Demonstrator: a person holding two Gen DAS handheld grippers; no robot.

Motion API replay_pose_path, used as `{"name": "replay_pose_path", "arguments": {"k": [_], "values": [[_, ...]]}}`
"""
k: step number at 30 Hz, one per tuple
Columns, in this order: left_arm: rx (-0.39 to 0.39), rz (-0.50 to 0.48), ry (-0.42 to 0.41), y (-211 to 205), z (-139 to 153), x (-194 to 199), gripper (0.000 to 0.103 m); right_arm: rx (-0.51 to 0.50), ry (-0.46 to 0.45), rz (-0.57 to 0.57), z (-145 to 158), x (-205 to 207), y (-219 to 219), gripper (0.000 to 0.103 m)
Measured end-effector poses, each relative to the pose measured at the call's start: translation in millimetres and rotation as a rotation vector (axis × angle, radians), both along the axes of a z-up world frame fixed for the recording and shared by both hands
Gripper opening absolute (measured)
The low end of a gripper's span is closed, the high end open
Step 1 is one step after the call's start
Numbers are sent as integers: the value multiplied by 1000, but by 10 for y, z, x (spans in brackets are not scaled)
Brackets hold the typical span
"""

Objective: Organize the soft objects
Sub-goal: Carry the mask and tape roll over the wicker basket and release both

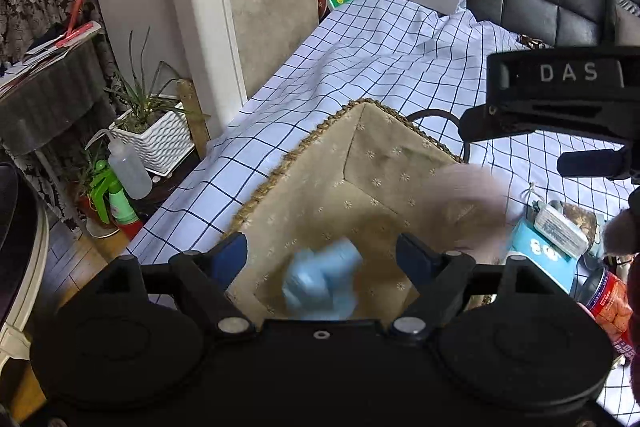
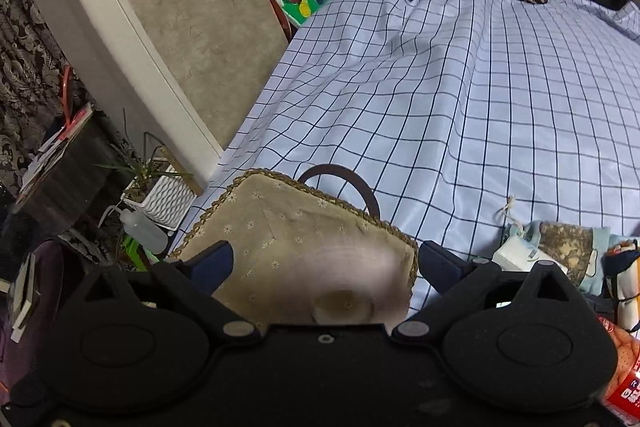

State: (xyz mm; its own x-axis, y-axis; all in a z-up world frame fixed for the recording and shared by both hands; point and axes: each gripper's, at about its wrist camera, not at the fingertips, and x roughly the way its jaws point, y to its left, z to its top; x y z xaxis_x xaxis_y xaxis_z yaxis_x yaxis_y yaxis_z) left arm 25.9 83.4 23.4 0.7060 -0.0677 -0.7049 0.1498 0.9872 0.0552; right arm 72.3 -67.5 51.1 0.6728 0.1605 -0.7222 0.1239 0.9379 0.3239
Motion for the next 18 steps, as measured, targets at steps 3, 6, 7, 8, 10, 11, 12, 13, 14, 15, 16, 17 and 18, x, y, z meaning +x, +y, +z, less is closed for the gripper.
{"name": "replay_pose_path", "arguments": {"k": [3,6,7,8,10,11,12,13,14,15,16,17,18], "values": [[-11,2,0,22,5,-9,83,-20,-1,-10,-12,3,-47,100],[-13,-4,4,4,9,-11,83,-34,10,-35,-21,-24,-161,100],[-10,-6,5,-6,6,-13,83,-35,18,-44,-26,-37,-201,100],[-7,-9,7,-20,2,-16,83,-34,25,-52,-30,-48,-230,100],[-6,-12,10,-34,-2,-20,83,-34,38,-65,-40,-66,-276,100],[-7,-13,12,-37,-3,-21,83,-36,42,-69,-44,-73,-290,100],[-7,-13,14,-41,-2,-24,83,-39,43,-72,-46,-84,-301,100],[-8,-14,17,-41,0,-26,83,-44,43,-72,-45,-95,-307,100],[-7,-14,17,-45,2,-30,83,-49,43,-70,-42,-106,-312,100],[-4,-13,15,-49,5,-34,83,-56,42,-69,-39,-118,-313,100],[0,-11,13,-53,-2,-33,83,-63,40,-69,-30,-138,-307,100],[5,-9,11,-60,-6,-33,83,-72,39,-69,-24,-151,-304,100],[10,-7,12,-71,-12,-33,83,-80,38,-69,-20,-162,-304,100]]}}
